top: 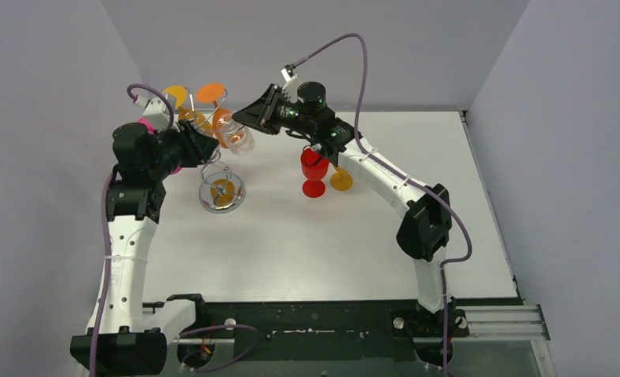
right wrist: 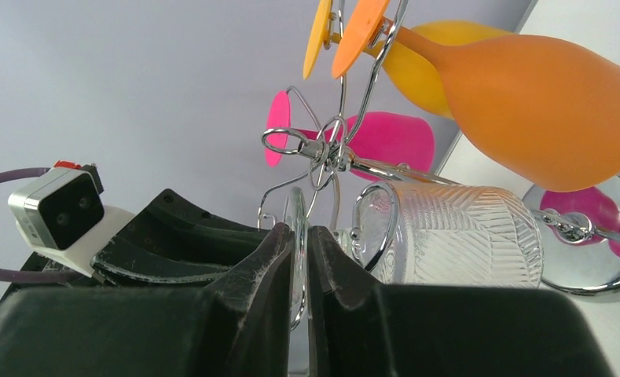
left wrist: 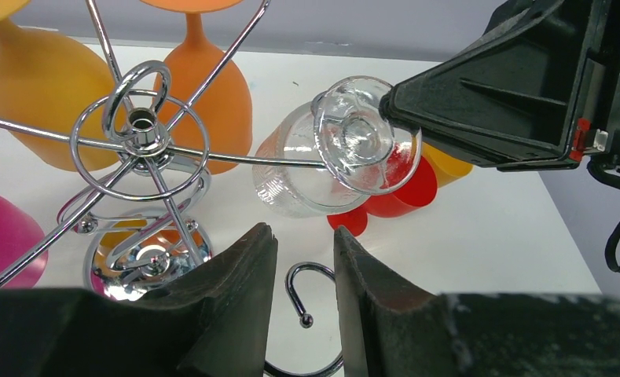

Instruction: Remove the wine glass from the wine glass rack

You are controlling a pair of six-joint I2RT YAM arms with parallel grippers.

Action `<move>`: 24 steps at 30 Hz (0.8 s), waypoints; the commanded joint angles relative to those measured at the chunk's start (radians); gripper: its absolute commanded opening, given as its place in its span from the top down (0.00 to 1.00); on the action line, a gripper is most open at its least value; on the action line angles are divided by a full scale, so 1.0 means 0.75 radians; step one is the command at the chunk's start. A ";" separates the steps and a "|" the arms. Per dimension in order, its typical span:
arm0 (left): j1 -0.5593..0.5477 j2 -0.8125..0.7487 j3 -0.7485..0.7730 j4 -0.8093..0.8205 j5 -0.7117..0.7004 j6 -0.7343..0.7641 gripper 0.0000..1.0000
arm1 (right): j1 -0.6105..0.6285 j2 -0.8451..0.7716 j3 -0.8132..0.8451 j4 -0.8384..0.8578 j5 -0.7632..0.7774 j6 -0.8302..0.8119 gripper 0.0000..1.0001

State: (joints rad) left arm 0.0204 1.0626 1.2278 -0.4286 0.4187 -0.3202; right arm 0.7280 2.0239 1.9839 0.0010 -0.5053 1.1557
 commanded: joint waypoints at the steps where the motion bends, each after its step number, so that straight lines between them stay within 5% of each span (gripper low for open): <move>1: -0.003 0.017 -0.007 -0.100 0.029 0.010 0.69 | -0.006 0.035 0.173 0.076 -0.011 0.000 1.00; 24: -0.003 0.025 0.005 -0.112 0.016 0.016 0.69 | -0.102 0.101 0.272 0.126 0.084 0.012 1.00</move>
State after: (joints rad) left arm 0.0204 1.0683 1.2278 -0.4210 0.4198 -0.3195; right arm 0.6987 2.1525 2.1567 -0.0383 -0.4847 1.1496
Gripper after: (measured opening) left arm 0.306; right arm 0.097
